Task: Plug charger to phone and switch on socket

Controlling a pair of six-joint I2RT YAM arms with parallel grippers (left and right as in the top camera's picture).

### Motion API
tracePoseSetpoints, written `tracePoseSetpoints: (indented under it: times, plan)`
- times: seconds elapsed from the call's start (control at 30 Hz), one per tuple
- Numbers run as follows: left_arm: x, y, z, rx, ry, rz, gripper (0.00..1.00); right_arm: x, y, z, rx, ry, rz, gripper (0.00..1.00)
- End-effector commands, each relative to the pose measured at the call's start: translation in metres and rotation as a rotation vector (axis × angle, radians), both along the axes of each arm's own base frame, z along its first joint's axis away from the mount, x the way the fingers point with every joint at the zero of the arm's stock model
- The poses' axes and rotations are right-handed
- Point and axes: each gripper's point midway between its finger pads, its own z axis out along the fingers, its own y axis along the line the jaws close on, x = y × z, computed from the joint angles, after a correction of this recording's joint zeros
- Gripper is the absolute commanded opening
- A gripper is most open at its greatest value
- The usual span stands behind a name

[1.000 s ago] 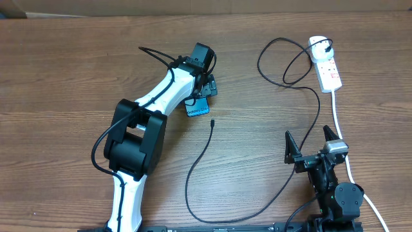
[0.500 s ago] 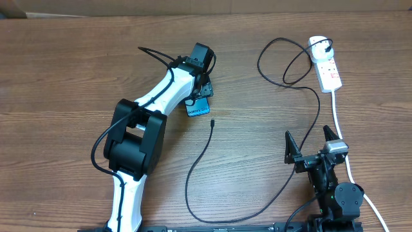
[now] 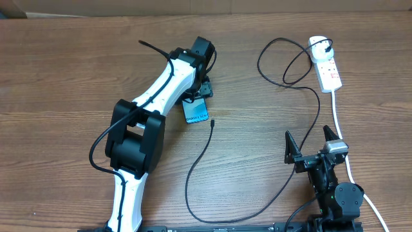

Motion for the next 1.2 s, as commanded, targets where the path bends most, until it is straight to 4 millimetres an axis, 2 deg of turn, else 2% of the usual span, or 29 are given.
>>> tracePoseSetpoints:
  times: [0.0,0.1,0.3,0.53,0.73,0.87,1.0,1.07,1.17]
  plan:
    - [-0.005,-0.019,0.012,-0.103,0.044,-0.01,0.73,0.0,-0.001,-0.002,-0.005,-0.003,-0.005,1.0]
    - [-0.012,-0.027,0.013,-0.15,0.079,-0.017,0.75,0.0,-0.001,-0.002,-0.005,-0.003,-0.005,1.0]
    - [-0.001,0.001,0.01,0.01,0.017,0.004,1.0,0.0,-0.001,-0.002,-0.005,-0.003,-0.005,1.0]
    - [0.001,0.003,-0.008,0.005,0.03,0.049,1.0,0.0,-0.001,-0.002,-0.005,-0.003,-0.005,1.0]
    - [0.002,0.013,-0.018,-0.041,0.075,0.093,1.0,0.0,-0.001,-0.002,-0.005,-0.003,-0.005,1.0]
    - [-0.004,0.007,-0.033,-0.102,0.139,0.071,1.0,0.0,0.0,-0.002,-0.005,-0.003,-0.005,1.0]
    - [-0.005,0.002,-0.034,-0.098,0.136,0.037,1.0,0.0,-0.001,-0.002,-0.005,-0.003,-0.005,1.0]
    - [-0.004,0.002,-0.035,-0.074,0.124,0.031,0.96,0.0,-0.001,-0.002,-0.005,-0.003,-0.005,1.0]
    - [-0.005,0.004,-0.037,-0.044,0.12,0.026,0.95,0.0,-0.001,-0.002,-0.005,-0.003,-0.005,1.0]
